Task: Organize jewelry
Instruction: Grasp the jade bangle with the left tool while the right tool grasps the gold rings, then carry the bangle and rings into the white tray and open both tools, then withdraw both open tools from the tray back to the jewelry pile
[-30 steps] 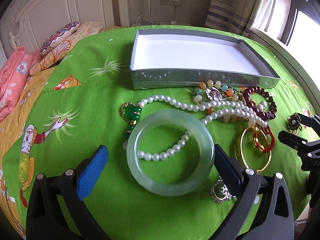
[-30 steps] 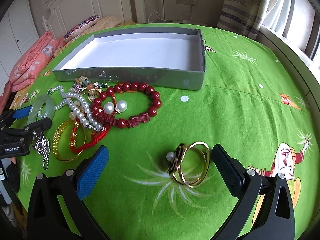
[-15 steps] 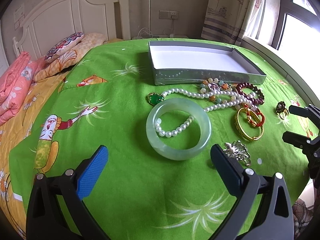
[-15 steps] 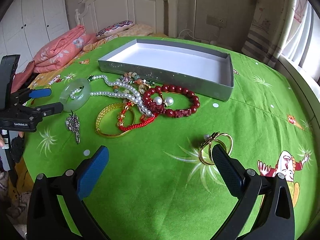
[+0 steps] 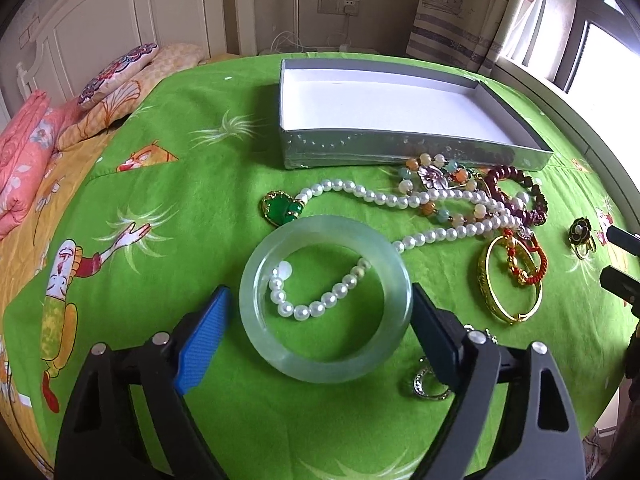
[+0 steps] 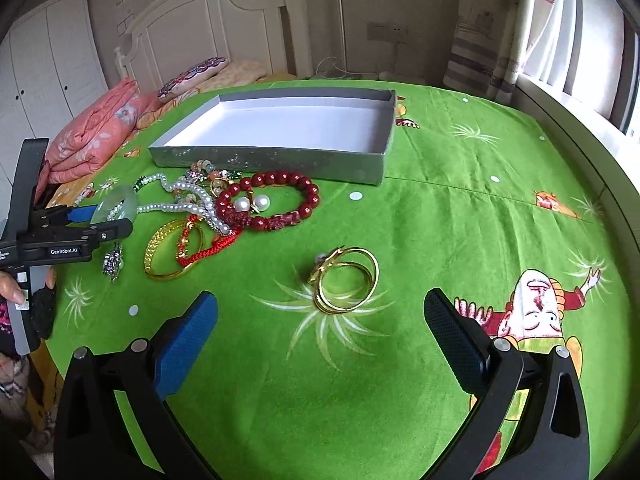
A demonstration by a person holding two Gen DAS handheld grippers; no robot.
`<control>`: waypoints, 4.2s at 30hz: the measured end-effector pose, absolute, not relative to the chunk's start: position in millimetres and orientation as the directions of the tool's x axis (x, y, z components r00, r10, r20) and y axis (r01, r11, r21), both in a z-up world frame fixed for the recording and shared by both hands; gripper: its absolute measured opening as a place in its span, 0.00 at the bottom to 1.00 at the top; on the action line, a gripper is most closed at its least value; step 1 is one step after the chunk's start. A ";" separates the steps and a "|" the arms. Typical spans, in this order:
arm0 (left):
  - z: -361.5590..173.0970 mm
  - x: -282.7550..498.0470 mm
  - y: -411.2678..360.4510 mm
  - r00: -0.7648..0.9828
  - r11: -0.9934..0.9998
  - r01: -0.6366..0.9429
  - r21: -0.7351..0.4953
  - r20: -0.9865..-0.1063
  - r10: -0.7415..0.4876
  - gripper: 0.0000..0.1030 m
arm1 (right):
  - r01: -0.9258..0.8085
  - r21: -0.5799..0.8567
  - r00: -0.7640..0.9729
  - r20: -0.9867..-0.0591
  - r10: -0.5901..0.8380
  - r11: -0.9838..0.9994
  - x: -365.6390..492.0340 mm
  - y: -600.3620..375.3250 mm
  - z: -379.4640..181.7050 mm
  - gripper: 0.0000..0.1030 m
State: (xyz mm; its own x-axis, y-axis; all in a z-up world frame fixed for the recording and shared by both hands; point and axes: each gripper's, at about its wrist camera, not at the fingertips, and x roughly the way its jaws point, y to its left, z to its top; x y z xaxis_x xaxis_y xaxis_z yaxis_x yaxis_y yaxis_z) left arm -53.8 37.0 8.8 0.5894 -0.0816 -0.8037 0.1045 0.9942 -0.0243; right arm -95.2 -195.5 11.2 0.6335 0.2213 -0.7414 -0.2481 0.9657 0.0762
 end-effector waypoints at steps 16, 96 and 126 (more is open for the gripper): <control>26.0 -81.3 49.6 0.722 0.990 0.102 -0.094 -0.677 -0.139 0.76 | -0.201 0.044 0.600 -0.784 0.159 0.979 -64.7 -181.9 -2.6 0.66; 20.5 129.2 1.2 0.475 0.881 0.433 0.189 -0.879 -0.044 0.72 | -0.176 0.054 0.622 -0.768 0.154 0.983 54.8 -131.6 6.3 0.52; 17.5 -60.4 13.9 0.666 0.953 0.289 0.087 -0.734 -0.135 0.83 | -0.288 0.002 0.685 -0.698 0.207 0.958 -99.4 -127.1 10.3 0.65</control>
State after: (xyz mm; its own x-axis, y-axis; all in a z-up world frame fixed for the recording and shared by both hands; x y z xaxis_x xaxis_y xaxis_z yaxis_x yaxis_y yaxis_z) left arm -60.4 13.9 17.5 0.6661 -0.1353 -0.7335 0.2891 0.9534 0.0867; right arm -99.4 -127.1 10.3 0.6852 0.2072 -0.6983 -0.2876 0.9577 0.0020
